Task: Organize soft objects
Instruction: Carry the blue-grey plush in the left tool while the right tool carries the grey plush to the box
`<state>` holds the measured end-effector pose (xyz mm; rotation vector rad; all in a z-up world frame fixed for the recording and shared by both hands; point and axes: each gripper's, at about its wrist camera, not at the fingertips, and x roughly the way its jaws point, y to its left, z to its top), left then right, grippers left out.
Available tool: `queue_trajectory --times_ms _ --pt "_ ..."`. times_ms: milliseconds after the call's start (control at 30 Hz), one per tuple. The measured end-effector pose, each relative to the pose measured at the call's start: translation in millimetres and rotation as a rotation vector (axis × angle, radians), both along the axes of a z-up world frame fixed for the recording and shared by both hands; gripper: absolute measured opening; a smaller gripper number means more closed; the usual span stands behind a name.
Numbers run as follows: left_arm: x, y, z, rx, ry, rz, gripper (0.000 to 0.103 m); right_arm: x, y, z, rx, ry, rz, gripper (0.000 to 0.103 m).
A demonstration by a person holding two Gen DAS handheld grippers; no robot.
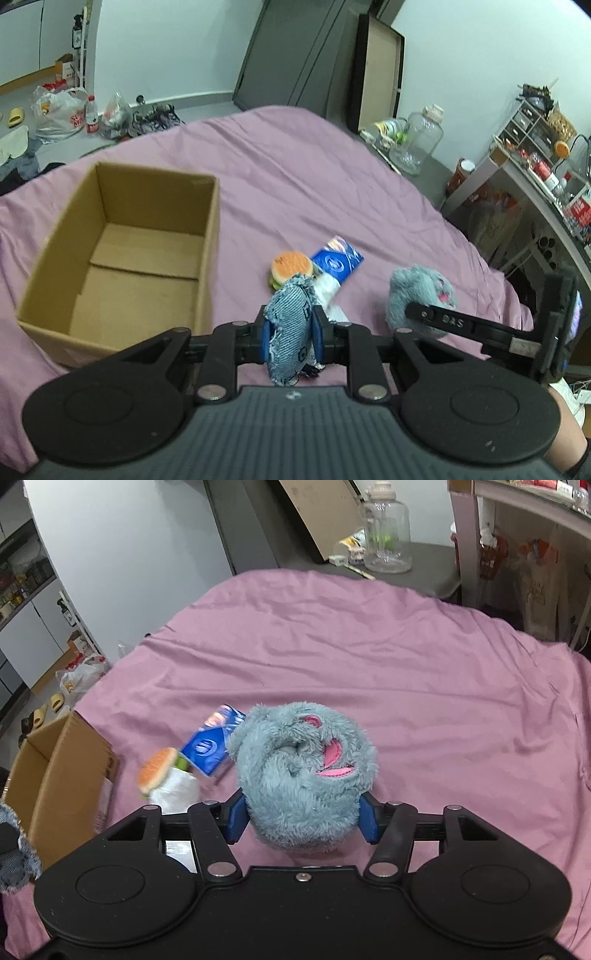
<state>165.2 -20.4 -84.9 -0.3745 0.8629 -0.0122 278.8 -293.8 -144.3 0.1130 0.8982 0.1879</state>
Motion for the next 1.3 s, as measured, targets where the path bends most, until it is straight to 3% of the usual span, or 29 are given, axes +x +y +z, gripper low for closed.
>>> queue_trajectory --times_ms 300,633,1300 --pt "0.1 38.2 13.4 0.003 -0.041 0.034 0.021 -15.0 36.5 34.6 0.005 -0.063 0.051 0.056" --pt "9.7 74.9 13.9 0.01 -0.052 0.064 0.021 -22.3 73.6 53.5 0.006 -0.089 0.099 0.056" --pt "40.4 131.3 -10.6 0.008 -0.068 0.135 0.021 -19.6 148.6 59.5 0.033 -0.127 0.169 0.056"
